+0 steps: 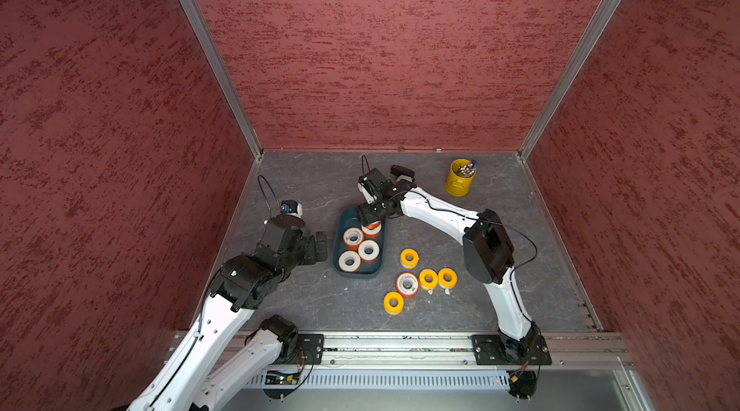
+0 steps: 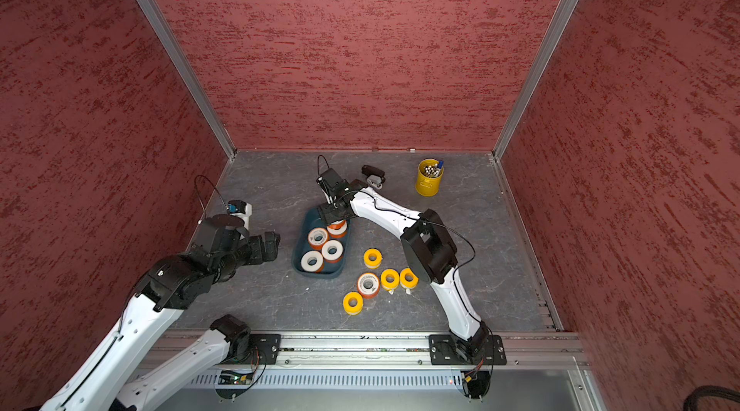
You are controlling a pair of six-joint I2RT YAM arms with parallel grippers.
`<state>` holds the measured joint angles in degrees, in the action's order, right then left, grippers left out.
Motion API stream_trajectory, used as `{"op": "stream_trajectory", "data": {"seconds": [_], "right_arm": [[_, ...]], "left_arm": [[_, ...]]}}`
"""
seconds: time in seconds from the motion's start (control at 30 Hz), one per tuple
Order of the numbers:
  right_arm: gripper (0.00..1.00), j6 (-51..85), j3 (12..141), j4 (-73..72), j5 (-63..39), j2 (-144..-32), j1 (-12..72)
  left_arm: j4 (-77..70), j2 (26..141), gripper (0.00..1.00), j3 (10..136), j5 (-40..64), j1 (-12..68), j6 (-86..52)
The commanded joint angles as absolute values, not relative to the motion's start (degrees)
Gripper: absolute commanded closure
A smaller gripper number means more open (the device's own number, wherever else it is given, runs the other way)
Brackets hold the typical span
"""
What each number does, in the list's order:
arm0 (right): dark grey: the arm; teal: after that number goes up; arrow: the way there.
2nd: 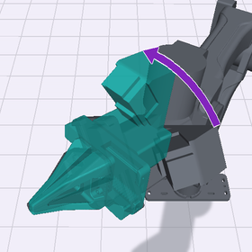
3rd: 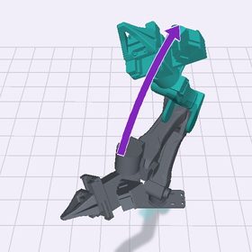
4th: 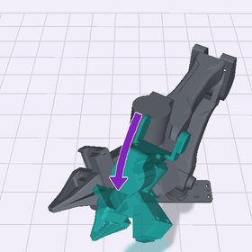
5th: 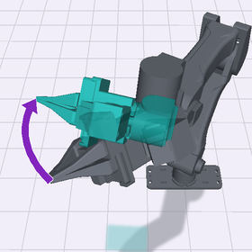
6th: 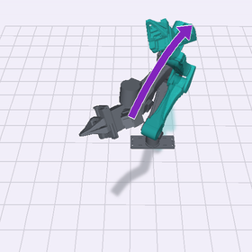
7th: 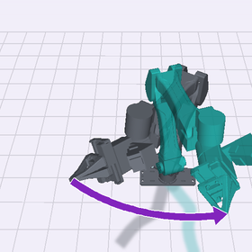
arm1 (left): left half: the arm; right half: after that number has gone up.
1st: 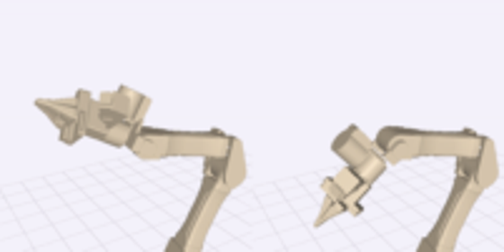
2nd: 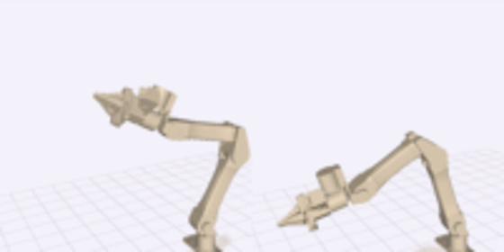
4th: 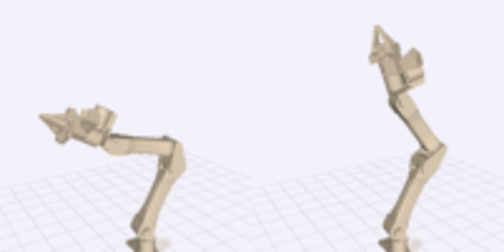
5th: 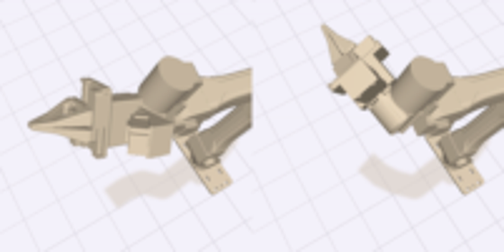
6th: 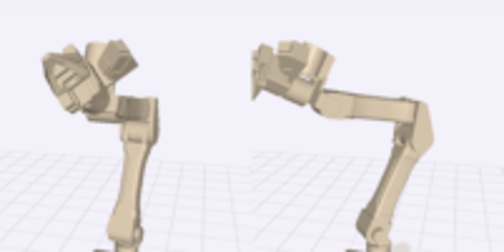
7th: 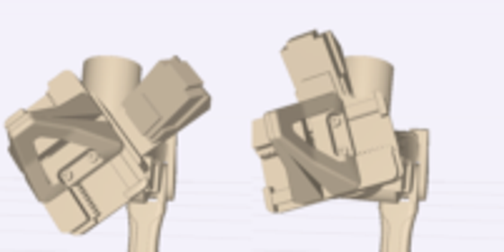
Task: Put the sealing tape into the storage box
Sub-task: Place the sealing tape in the storage box.
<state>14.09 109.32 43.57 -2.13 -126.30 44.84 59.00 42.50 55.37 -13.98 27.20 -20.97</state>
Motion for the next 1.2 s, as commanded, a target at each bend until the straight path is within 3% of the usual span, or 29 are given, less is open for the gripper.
{"op": "stream_trajectory", "data": {"seconds": [0.0, 0.53, 1.17], "right_arm": [[0.35, 13.0, 112.3, 45.2, -1.3, -127.9, 45.3], [0.33, 11.6, 115.9, 47.5, 2.2, -132.3, 45.4], [0.24, 10.6, 116.5, 49.8, 3.0, -132.5, 45.8]], "left_arm": [[58.4, 42.5, 0.0, 54.9, -14.5, 26.8, -21.1], [58.4, 43.6, 0.0, 55.0, -14.6, 26.8, -21.1], [58.4, 44.1, 0.0, 55.1, -14.4, 26.7, -20.9]]}}
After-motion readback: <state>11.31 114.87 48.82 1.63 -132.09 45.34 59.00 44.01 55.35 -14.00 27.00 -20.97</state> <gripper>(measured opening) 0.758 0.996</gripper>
